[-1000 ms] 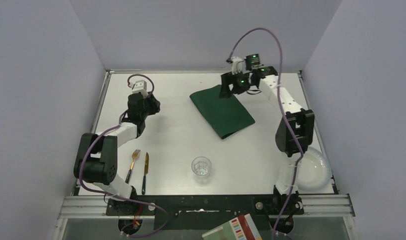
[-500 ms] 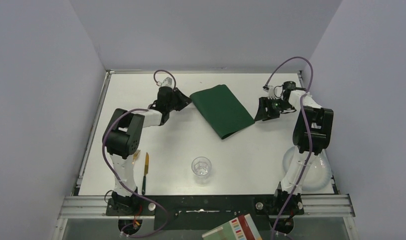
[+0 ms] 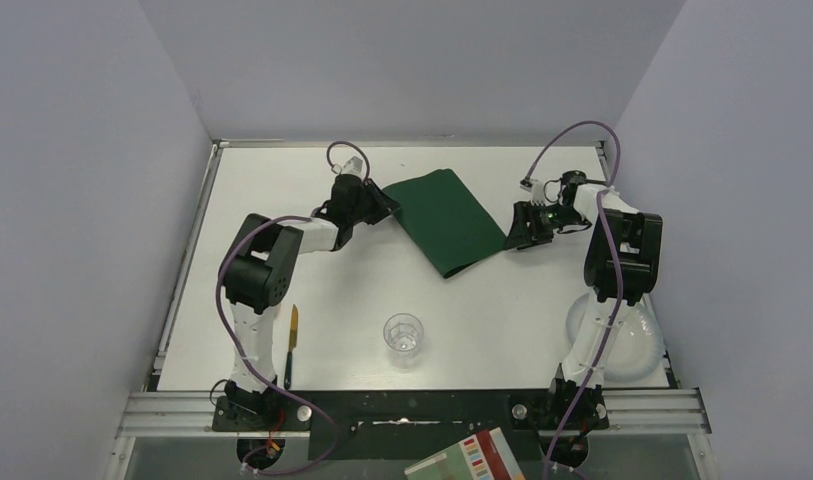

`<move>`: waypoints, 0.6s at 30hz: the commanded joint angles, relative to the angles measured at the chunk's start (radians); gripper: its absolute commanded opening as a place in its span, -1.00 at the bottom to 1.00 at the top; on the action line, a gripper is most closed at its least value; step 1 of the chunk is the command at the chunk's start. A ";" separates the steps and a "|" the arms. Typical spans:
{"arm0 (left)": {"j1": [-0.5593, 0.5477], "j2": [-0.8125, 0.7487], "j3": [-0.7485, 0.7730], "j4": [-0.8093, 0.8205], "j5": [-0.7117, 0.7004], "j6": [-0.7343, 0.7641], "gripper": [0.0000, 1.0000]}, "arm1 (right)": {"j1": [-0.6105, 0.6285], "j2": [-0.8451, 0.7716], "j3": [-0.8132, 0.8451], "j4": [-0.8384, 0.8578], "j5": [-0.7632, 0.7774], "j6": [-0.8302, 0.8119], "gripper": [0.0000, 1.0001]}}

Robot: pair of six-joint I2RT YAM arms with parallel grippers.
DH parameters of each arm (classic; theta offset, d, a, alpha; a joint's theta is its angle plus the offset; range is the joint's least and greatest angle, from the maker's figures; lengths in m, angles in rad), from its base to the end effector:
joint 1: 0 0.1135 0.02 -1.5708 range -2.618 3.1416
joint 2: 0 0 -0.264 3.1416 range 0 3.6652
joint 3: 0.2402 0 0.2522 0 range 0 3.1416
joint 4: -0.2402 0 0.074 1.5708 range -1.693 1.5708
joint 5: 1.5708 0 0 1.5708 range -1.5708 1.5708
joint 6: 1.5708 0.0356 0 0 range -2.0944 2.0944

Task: Set the dinner table for one person
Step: Adjust the napkin at the center of the board.

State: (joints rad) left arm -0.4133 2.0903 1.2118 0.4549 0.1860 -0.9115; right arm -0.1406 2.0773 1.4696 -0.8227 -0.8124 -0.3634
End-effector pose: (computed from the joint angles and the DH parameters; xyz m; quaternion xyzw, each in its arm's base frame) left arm 0.4122 -0.1880 0.1476 -0.1573 0.8229 -0.3938 0.3781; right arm 0.3969 -0.0301 0.1562 -0.1294 0.9076 0.3656 0.1607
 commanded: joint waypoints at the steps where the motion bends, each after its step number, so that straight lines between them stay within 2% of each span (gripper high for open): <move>1: -0.006 0.001 0.007 0.022 -0.015 0.026 -0.79 | 0.002 0.009 -0.005 0.036 -0.016 -0.012 0.09; 4: -0.006 0.004 -0.010 0.029 -0.016 0.042 -0.80 | 0.002 0.012 -0.008 0.046 -0.016 -0.008 0.09; 9: -0.006 0.019 -0.029 0.040 -0.022 0.052 -0.97 | 0.002 0.027 -0.002 0.046 -0.023 -0.008 0.07; 12: -0.007 0.031 -0.031 0.041 -0.022 0.051 -1.00 | 0.001 0.035 0.001 0.048 -0.024 -0.007 0.06; 18: -0.007 0.053 -0.039 0.039 -0.025 0.062 -1.00 | 0.001 0.025 -0.008 0.079 0.003 0.005 0.22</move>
State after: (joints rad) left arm -0.4137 2.1258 1.1778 0.4679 0.1608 -0.8749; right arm -0.1406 2.0880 1.4693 -0.7998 -0.8486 -0.3538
